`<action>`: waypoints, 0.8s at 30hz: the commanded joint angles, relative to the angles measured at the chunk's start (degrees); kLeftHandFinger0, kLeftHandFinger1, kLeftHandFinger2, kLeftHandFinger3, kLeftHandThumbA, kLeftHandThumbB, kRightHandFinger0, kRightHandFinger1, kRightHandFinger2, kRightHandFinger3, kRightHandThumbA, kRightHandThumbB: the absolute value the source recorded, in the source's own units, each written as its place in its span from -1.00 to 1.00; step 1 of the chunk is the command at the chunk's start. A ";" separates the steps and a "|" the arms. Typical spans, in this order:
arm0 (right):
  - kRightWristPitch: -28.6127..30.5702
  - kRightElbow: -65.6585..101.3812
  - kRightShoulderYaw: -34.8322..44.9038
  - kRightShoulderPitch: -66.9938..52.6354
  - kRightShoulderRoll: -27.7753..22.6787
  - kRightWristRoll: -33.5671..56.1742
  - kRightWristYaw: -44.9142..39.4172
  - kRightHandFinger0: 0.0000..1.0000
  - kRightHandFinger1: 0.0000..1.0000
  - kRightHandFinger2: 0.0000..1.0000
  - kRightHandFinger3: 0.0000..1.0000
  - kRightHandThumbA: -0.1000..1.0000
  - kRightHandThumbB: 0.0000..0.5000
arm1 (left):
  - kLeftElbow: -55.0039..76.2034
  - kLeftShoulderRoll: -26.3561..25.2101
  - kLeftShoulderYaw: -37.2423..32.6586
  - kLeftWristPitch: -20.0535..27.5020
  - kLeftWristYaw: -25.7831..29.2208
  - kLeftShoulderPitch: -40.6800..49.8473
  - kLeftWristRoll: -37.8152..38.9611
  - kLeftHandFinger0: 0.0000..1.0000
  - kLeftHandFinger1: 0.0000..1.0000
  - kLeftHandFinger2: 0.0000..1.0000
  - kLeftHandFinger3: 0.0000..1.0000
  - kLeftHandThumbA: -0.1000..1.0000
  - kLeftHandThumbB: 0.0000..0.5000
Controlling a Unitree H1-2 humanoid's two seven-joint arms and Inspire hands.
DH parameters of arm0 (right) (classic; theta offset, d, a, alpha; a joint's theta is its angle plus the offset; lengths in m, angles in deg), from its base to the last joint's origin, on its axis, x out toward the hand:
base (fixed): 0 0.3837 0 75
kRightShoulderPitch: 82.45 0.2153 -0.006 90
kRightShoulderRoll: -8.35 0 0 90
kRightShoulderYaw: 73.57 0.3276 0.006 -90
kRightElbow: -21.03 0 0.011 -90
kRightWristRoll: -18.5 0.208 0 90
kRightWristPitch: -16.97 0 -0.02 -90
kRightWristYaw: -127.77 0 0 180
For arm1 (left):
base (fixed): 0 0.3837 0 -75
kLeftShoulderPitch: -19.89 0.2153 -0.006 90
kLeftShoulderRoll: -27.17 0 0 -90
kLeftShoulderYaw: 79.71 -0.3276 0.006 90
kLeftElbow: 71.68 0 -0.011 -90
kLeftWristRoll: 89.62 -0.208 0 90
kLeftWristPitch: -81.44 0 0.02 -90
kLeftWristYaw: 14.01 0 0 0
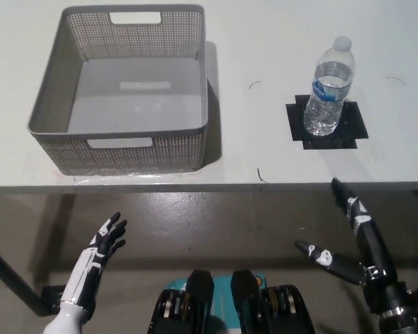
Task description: Use the right hand to pick up a water botttle and place it into a container on the left side
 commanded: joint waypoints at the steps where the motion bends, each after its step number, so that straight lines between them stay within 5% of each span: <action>1: 3.80 5.98 3.39 3.10 -0.19 -2.46 3.83 1.00 1.00 1.00 1.00 1.00 0.43 | 1.27 -0.37 -0.25 2.17 -0.58 -0.44 -0.32 1.00 1.00 1.00 1.00 1.00 -0.49; 13: -8.16 -1.07 10.57 16.97 -2.08 1.00 4.08 1.00 1.00 1.00 1.00 1.00 0.57 | 0.88 0.13 -0.22 2.90 -0.63 0.02 -0.46 1.00 1.00 1.00 1.00 1.00 -0.53; 24: -10.06 -18.75 12.22 28.46 -2.37 8.15 -0.14 1.00 1.00 1.00 1.00 1.00 0.68 | 0.48 0.36 -0.26 3.53 -0.57 0.46 -0.54 1.00 1.00 1.00 1.00 1.00 -0.50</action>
